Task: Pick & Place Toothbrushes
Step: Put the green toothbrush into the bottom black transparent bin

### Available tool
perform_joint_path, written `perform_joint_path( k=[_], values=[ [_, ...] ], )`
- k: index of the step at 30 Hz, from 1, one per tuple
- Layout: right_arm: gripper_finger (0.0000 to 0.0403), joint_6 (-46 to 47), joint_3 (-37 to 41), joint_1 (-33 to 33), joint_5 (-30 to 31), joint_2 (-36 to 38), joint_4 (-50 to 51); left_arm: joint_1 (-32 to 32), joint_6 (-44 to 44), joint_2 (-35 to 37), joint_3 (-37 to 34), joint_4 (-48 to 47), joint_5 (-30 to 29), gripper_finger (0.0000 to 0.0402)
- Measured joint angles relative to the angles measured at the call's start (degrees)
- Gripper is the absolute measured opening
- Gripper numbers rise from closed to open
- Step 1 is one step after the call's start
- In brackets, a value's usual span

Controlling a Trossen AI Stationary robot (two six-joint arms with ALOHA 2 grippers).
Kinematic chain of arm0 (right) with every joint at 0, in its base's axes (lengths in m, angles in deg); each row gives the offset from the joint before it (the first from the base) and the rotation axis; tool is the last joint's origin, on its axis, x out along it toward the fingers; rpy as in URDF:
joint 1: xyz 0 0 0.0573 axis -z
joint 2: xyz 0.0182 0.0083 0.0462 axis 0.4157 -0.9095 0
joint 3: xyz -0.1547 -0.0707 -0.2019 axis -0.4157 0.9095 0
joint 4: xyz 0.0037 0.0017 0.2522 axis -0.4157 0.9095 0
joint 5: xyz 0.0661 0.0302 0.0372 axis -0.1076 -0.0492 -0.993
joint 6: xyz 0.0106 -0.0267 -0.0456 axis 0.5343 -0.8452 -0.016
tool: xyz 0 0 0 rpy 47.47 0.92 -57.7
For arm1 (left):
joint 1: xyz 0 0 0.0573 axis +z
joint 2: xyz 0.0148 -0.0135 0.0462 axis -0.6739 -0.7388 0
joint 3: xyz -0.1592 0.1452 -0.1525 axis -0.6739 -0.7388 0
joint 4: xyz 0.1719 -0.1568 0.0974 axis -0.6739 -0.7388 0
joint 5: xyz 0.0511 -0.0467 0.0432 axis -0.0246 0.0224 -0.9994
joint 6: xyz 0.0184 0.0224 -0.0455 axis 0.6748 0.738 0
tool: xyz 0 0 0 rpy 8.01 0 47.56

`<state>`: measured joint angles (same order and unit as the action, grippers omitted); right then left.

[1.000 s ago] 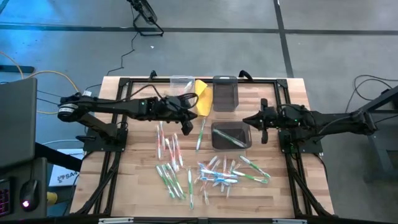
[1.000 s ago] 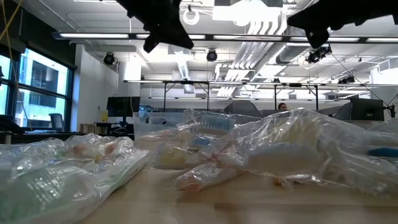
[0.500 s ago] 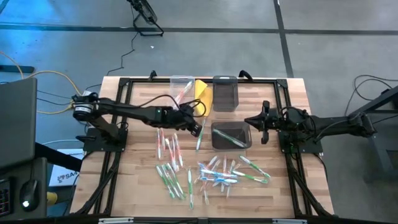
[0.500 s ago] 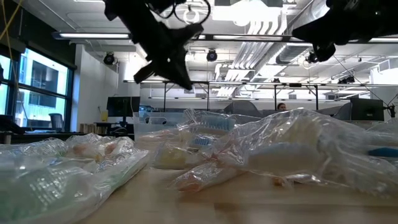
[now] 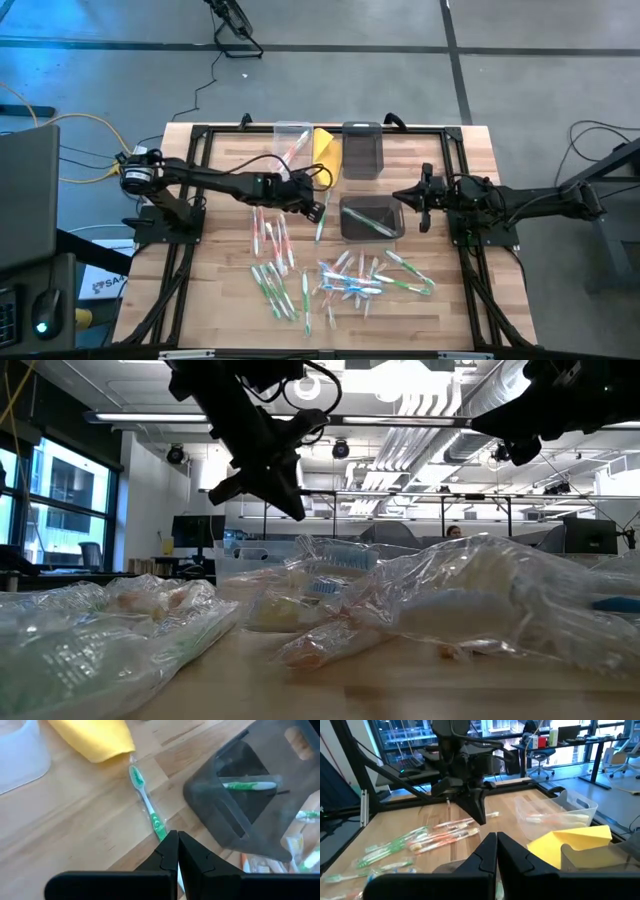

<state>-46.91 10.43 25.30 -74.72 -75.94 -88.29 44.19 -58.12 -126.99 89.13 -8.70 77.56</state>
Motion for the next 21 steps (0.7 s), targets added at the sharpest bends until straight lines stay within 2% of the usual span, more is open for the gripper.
perform_joint_path(
  k=[6, 9, 15, 21],
  values=[
    [0.0004, -0.01, 0.00, 0.00, -1.39, -0.04, 0.36, 0.00, -2.51, -1.96, 0.02, 0.83, 1.25, 0.0007],
    [0.0004, -0.01, 0.00, 0.01, -2.64, -0.07, 0.40, 0.00, -2.49, -3.26, 0.04, 2.33, 2.16, 0.0022],
    [0.0004, -0.03, 0.00, 0.00, -3.45, -0.08, 2.04, 0.02, -2.18, -5.25, 0.07, 4.28, 4.53, 0.0093],
    [0.0004, -0.03, 0.00, 0.00, -3.43, -0.09, 2.61, 0.02, -2.69, -5.20, 0.09, 5.24, 4.34, 0.0162]
  ],
)
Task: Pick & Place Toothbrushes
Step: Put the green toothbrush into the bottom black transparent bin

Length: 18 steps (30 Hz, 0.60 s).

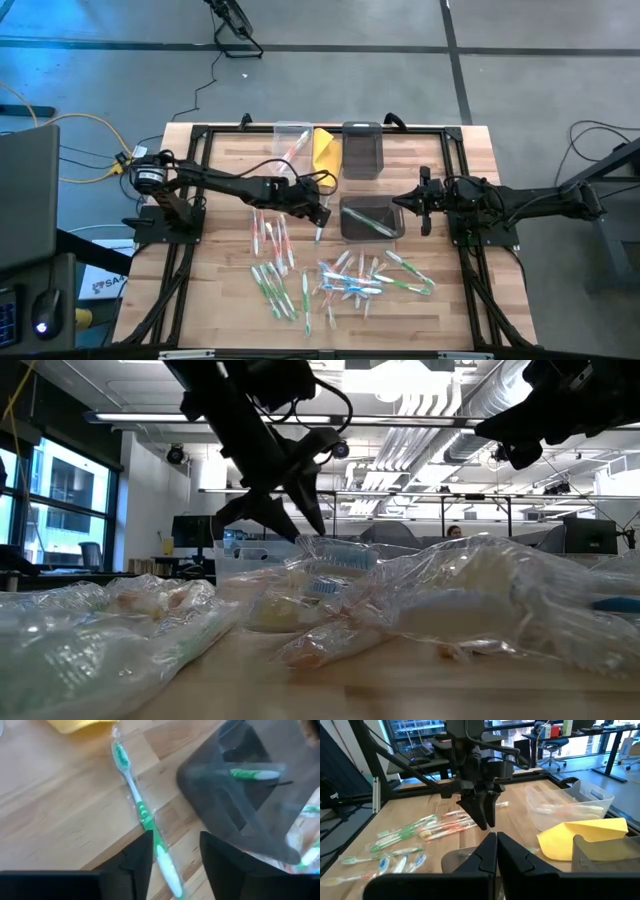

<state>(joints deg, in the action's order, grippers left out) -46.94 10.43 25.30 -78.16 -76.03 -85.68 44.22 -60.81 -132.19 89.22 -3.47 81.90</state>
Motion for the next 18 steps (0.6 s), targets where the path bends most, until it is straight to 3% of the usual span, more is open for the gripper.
perform_joint_path(
  k=[7, 18],
  values=[
    [0.0004, 0.00, 0.00, 0.00, 0.01, 0.00, 0.44, -1.22, -1.11, 0.02, 0.59, 1.50, -0.57, 0.0169],
    [0.0004, -0.95, 0.00, 0.00, 0.02, 0.00, 0.52, -5.11, -3.82, 0.07, 5.33, -3.56, -4.52, 0.0128]
  ],
)
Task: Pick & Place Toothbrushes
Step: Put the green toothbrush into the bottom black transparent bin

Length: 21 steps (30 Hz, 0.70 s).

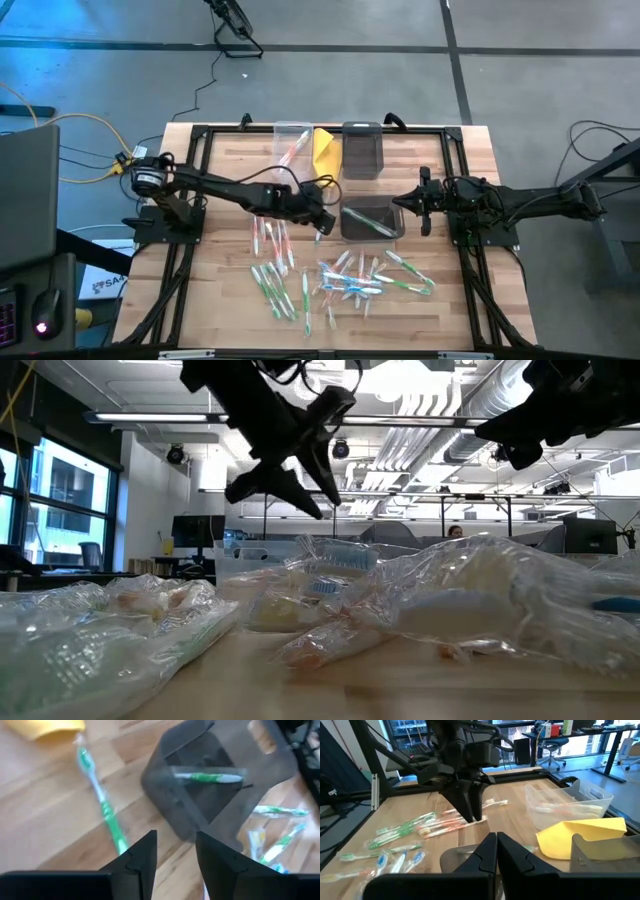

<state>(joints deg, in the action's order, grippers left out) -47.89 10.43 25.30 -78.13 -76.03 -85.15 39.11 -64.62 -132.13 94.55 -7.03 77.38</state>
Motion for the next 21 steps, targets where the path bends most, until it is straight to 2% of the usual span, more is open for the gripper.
perform_joint_path(
  k=[6, 10, 12, 19, 21],
  values=[
    [0.0004, -0.36, 0.00, 0.00, 0.02, -0.02, 0.84, -1.12, -3.93, -0.18, 1.70, -6.96, -1.21, 0.0103],
    [0.0004, -0.36, 0.00, 0.00, 0.11, -0.02, 1.17, -1.29, -4.66, -3.30, 4.41, -11.02, -1.27, 0.0082],
    [0.0004, -0.36, 0.00, 0.00, 0.33, -0.02, 1.18, -1.29, -3.34, -5.80, 6.88, -12.10, -0.51, 0.0069],
    [0.0004, -0.19, 0.00, 0.02, 0.33, -0.02, 1.69, -0.52, 0.40, -10.61, 15.97, -25.21, -0.60, 0.0031],
    [0.0004, -0.19, 0.00, 0.00, 0.33, -0.04, 1.97, -0.36, 2.12, -10.91, 16.70, -24.47, -0.67, 0.0024]
  ],
)
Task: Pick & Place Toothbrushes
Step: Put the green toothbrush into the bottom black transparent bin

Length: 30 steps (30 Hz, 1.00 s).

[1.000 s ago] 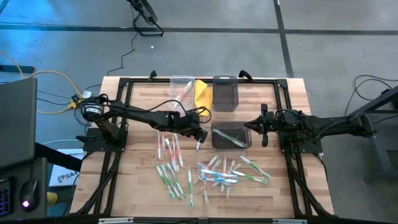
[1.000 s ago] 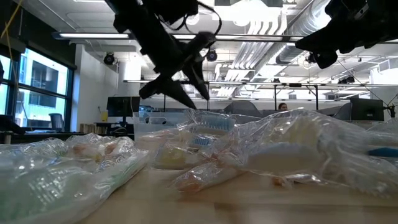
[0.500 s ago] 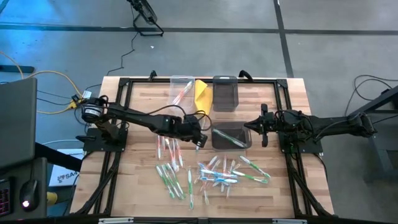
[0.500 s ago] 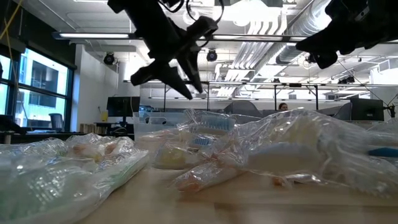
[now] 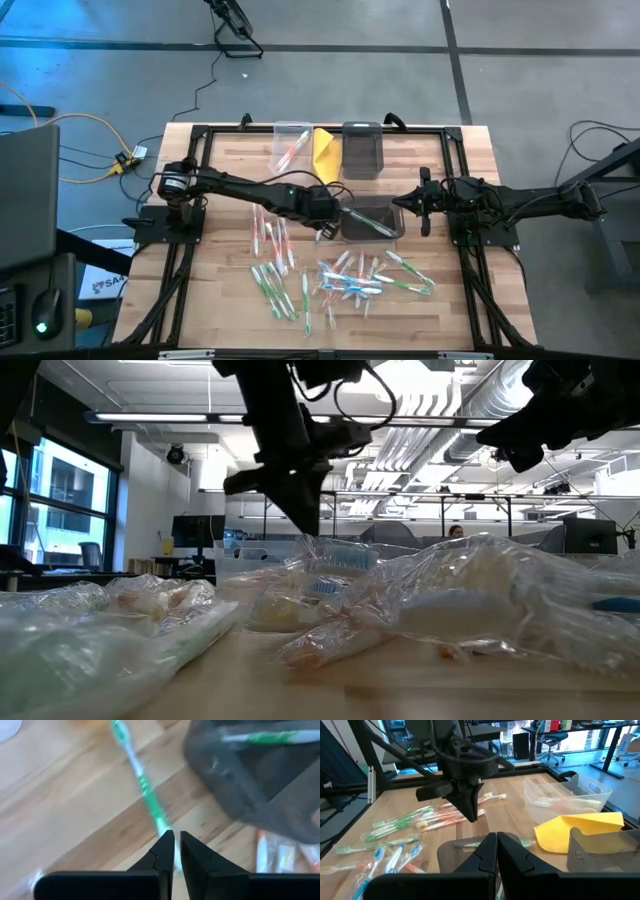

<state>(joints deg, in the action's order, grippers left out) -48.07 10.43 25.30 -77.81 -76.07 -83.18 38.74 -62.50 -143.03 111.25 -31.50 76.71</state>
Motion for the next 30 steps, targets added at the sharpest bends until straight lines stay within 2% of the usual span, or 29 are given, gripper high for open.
perform_joint_path(
  k=[7, 10, 13, 19, 22, 30],
  values=[
    [0.0004, -0.37, 0.00, 0.02, 0.16, 0.00, 0.83, -0.15, 5.87, -0.10, -0.13, 6.61, -0.01, 0.0019],
    [0.0004, -0.37, 0.00, 0.00, 0.15, 0.00, 0.92, -0.15, 6.40, -0.51, -0.20, 5.03, 0.21, 0.0022],
    [0.0004, -0.38, 0.00, 0.00, 0.15, 0.00, 1.00, -0.13, 6.36, -0.54, -0.17, 3.30, 0.18, 0.0042],
    [0.0004, -1.77, 0.00, 0.02, 0.15, 0.00, 0.98, -0.12, 5.13, -1.36, -0.18, 2.46, 0.14, 0.0117],
    [0.0004, -1.79, 0.00, 0.01, 0.13, 0.00, 0.98, -0.12, 5.13, -2.42, -0.27, 1.85, -0.22, 0.0142],
    [0.0004, -1.51, 0.00, 0.00, 0.07, 0.00, 1.20, -0.10, 5.08, -7.76, -0.16, 2.34, -0.80, 0.0152]
  ],
)
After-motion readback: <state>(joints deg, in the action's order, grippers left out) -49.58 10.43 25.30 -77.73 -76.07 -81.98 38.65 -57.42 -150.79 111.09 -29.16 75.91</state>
